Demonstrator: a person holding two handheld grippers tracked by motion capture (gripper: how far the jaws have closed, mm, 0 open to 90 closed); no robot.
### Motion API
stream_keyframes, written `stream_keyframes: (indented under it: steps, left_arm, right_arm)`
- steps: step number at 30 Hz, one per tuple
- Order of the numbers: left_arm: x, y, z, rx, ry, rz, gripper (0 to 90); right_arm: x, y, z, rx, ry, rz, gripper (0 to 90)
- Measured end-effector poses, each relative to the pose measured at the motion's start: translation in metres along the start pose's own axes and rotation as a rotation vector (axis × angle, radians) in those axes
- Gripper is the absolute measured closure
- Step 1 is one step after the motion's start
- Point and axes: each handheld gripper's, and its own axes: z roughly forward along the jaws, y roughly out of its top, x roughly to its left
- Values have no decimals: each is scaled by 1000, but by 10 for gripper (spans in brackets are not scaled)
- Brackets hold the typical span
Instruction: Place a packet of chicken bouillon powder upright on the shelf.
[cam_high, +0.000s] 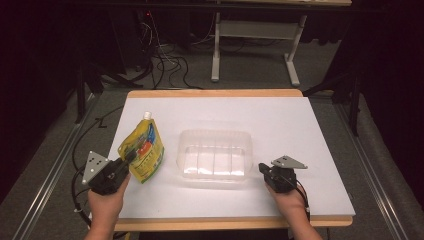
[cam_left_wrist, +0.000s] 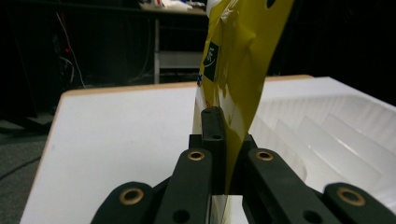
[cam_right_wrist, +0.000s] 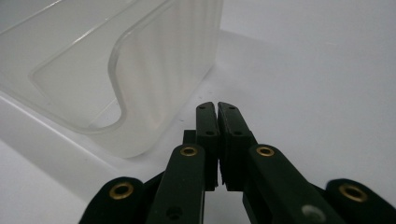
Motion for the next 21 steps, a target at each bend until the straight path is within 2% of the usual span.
stream_keyframes:
  steps: [6, 7, 13, 17, 21]
  left_arm:
    - [-3, 13, -7, -65, 1, -44, 900]
    - [-5, 18, -9, -82, 5, -46, 900]
    - [-13, 29, -7, -108, -11, -49, 900]
    - [-23, 39, -3, -126, -38, -49, 900]
    - [-44, 50, 5, -144, -80, -35, 900]
  right_arm:
    - [-5, -1, -3, -15, 3, 14, 867]
    - [-6, -1, -4, -18, 5, 13, 865]
    - [-12, -1, -7, -40, 9, 38, 864]
    - [-11, 0, -11, -58, 17, 31, 865]
    - [-7, 0, -12, -56, 24, 14, 873]
